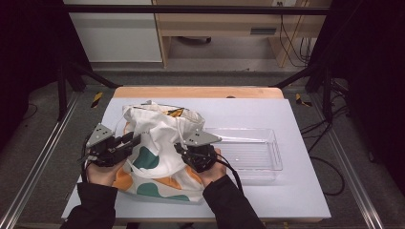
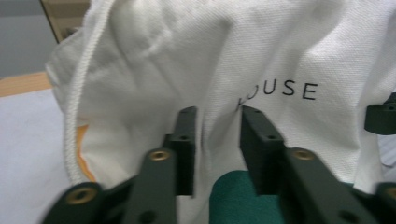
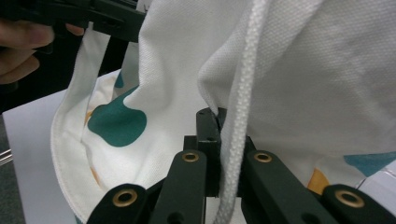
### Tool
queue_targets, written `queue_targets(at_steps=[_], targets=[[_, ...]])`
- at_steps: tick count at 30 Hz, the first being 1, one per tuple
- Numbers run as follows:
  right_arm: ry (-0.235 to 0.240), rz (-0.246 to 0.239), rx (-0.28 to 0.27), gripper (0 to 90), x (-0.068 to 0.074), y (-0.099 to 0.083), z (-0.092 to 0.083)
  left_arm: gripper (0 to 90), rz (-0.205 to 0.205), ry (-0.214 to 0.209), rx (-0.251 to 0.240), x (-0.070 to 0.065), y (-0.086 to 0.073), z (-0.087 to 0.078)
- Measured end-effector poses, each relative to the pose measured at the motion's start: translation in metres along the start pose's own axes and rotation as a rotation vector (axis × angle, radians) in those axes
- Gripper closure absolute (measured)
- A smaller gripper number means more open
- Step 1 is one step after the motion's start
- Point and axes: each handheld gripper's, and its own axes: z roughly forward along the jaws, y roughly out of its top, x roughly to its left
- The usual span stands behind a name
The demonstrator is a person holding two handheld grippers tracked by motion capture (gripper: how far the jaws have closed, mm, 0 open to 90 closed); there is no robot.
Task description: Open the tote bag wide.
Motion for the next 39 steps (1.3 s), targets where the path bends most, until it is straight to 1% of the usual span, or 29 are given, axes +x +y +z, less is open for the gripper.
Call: queue_targets(at_steps=[1,2,4,7,8,9,10,11,12,13,14,15,16,17,18,19,20,21,22,23,24,25,27,29,31,33,34,35,39], targets=[[0.000,0.000,0.000,88.8,0.000,0.000,0.000,77.2,0.000,0.000,0.000,0.000,0.000,0.000],[0.003,0.000,0.001,88.8,0.000,-0.001,0.000,77.2,0.005,0.005,0.011,0.000,0.000,0.001],[0.010,0.003,0.004,88.3,0.000,-0.003,0.001,86.5,0.007,0.003,0.024,0.000,-0.002,0.000],[0.015,0.014,0.002,87.6,0.000,-0.004,0.002,87.9,0.014,0.007,0.029,-0.001,-0.003,-0.001],[0.015,0.021,0.005,84.8,0.000,-0.004,0.002,88.1,0.018,0.010,0.030,-0.002,-0.003,-0.001],[0.015,0.021,0.005,84.8,0.000,-0.004,0.002,88.1,0.020,0.013,0.032,-0.002,-0.004,-0.002],[0.029,0.043,0.001,74.7,0.000,-0.004,0.002,88.3,0.022,0.016,0.030,-0.002,-0.005,-0.004],[0.029,0.043,0.001,74.7,0.000,-0.004,0.002,88.3,0.022,0.018,0.029,-0.002,-0.006,-0.005],[0.033,0.055,-0.011,71.2,0.000,-0.003,0.000,88.4,0.021,0.018,0.029,-0.002,-0.007,-0.007],[0.033,0.055,-0.011,71.2,0.000,-0.003,0.000,88.4,0.019,0.017,0.028,-0.001,-0.008,-0.009],[0.039,0.062,-0.034,63.9,0.001,-0.002,-0.004,88.4,0.020,0.017,0.029,-0.001,-0.009,-0.010],[0.039,0.062,-0.034,63.9,0.001,-0.002,-0.004,88.4,0.021,0.017,0.030,-0.001,-0.010,-0.012],[0.030,0.073,-0.061,60.4,0.000,0.000,-0.009,88.5,0.024,0.018,0.034,-0.001,-0.013,-0.014],[0.030,0.073,-0.061,60.4,0.000,0.000,-0.009,88.5,0.024,0.018,0.034,-0.001,-0.013,-0.014],[0.026,0.083,-0.084,57.2,-0.001,0.002,-0.015,88.5,0.030,0.020,0.039,-0.002,-0.015,-0.016],[0.026,0.083,-0.084,57.2,-0.001,0.002,-0.015,88.5,0.030,0.020,0.039,-0.002,-0.015,-0.016],[0.021,0.089,-0.108,55.8,-0.002,0.005,-0.022,88.5,0.033,0.022,0.040,-0.003,-0.017,-0.018],[0.019,0.096,-0.124,55.7,-0.003,0.006,-0.025,88.5,0.033,0.022,0.040,-0.003,-0.017,-0.018],[0.020,0.100,-0.135,55.6,-0.003,0.008,-0.028,88.5,0.034,0.022,0.041,-0.004,-0.018,-0.019],[0.020,0.100,-0.135,55.6,-0.003,0.008,-0.028,88.5,0.035,0.022,0.042,-0.004,-0.019,-0.019],[0.022,0.102,-0.154,55.2,-0.004,0.010,-0.033,88.5,0.043,0.025,0.051,-0.004,-0.022,-0.021],[0.022,0.102,-0.154,55.2,-0.004,0.010,-0.033,88.5,0.043,0.025,0.051,-0.004,-0.022,-0.021],[0.019,0.105,-0.175,55.7,-0.004,0.013,-0.037,88.5,0.043,0.023,0.052,-0.005,-0.025,-0.022],[0.017,0.107,-0.196,58.3,-0.004,0.016,-0.040,88.5,0.045,0.021,0.053,-0.005,-0.028,-0.024],[0.019,0.113,-0.217,64.9,-0.004,0.020,-0.043,88.5,0.049,0.019,0.055,-0.005,-0.031,-0.027],[0.015,0.107,-0.233,71.5,-0.004,0.024,-0.045,88.5,0.052,0.016,0.059,-0.006,-0.034,-0.029],[0.010,0.107,-0.240,76.4,-0.005,0.028,-0.045,88.5,0.052,0.013,0.062,-0.006,-0.036,-0.029],[0.010,0.107,-0.240,76.4,-0.005,0.028,-0.045,88.5,0.056,0.012,0.065,-0.007,-0.037,-0.030],[0.003,0.121,-0.251,84.6,-0.006,0.036,-0.042,88.5,0.066,0.007,0.075,-0.009,-0.043,-0.032]])
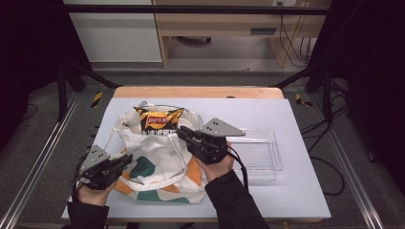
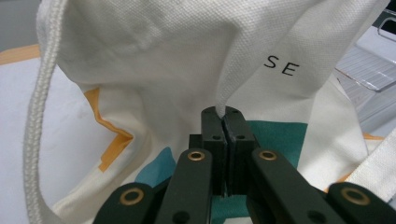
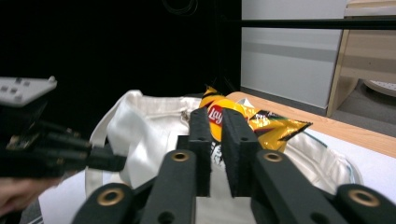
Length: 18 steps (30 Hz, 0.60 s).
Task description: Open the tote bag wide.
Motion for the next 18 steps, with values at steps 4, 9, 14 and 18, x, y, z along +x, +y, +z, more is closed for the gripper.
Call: queue_targets(at_steps=[4,9,14,18], targets=[[-0.007,0.006,0.009,90.0,0.002,0.003,0.009,88.4,0.007,-0.001,0.008,-0.002,-0.003,0.001],[-0.020,0.003,0.063,90.0,0.005,-0.002,0.023,88.2,0.013,-0.005,0.027,-0.003,-0.008,0.002],[-0.010,-0.008,0.106,90.0,0.007,-0.009,0.029,87.7,0.011,-0.007,0.032,-0.004,-0.009,0.003],[-0.003,-0.005,0.135,90.0,0.009,-0.016,0.035,80.5,-0.005,0.003,0.023,-0.002,-0.008,0.002]])
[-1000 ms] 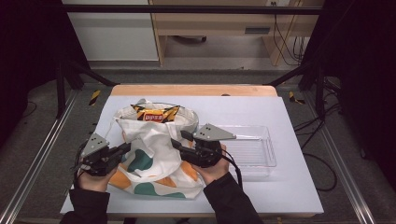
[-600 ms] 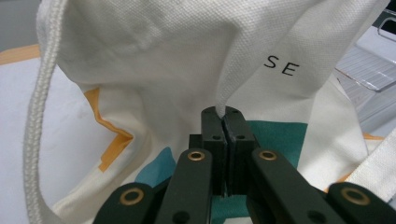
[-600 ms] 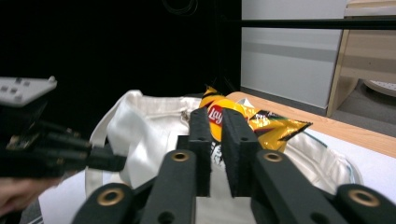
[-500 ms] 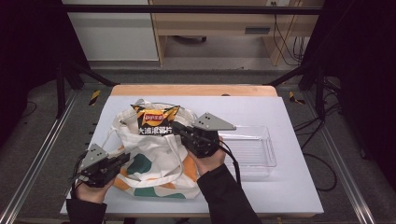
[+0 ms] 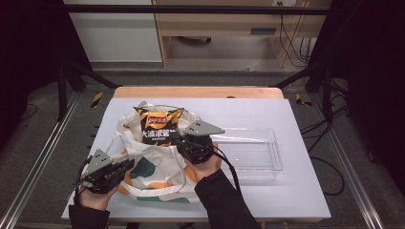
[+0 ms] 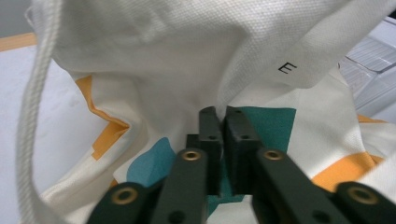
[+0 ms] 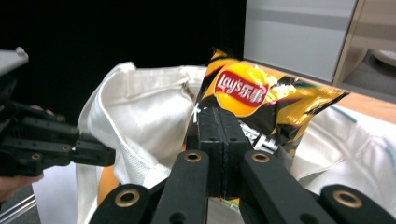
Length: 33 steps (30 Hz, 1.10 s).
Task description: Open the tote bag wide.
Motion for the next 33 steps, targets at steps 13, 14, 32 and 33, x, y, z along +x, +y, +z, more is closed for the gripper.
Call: queue_targets(at_steps=[13,14,32,33], targets=[[0.015,-0.010,0.039,90.0,0.003,-0.014,0.004,83.8,-0.036,0.023,-0.154,0.009,0.029,-0.033],[0.015,-0.010,0.039,90.0,0.003,-0.014,0.004,86.5,-0.036,0.023,-0.154,0.009,0.029,-0.033],[0.062,-0.053,0.091,90.0,0.012,-0.038,0.004,89.7,0.039,0.016,-0.114,0.000,0.070,0.010],[0.062,-0.060,0.096,90.0,0.013,-0.040,0.004,89.7,0.047,0.019,-0.100,0.000,0.068,0.012]])
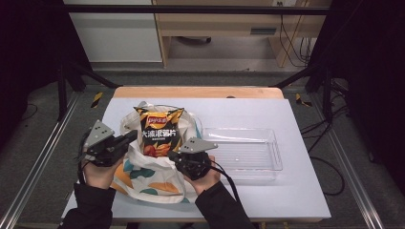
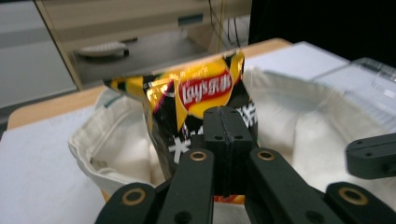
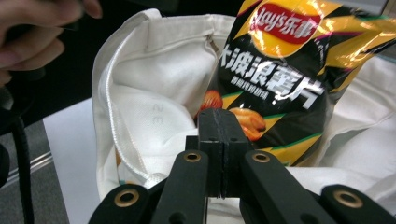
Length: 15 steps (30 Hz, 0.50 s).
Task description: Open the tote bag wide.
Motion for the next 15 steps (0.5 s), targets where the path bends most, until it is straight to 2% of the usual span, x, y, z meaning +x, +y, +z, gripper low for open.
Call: queue_targets(at_steps=[4,15], targets=[[0.010,0.007,0.012,89.2,0.001,-0.009,0.001,89.7,0.017,0.003,0.064,-0.002,-0.016,0.002],[0.007,0.032,0.038,88.3,0.002,-0.027,0.005,89.8,0.024,0.011,0.137,-0.002,-0.049,-0.007]])
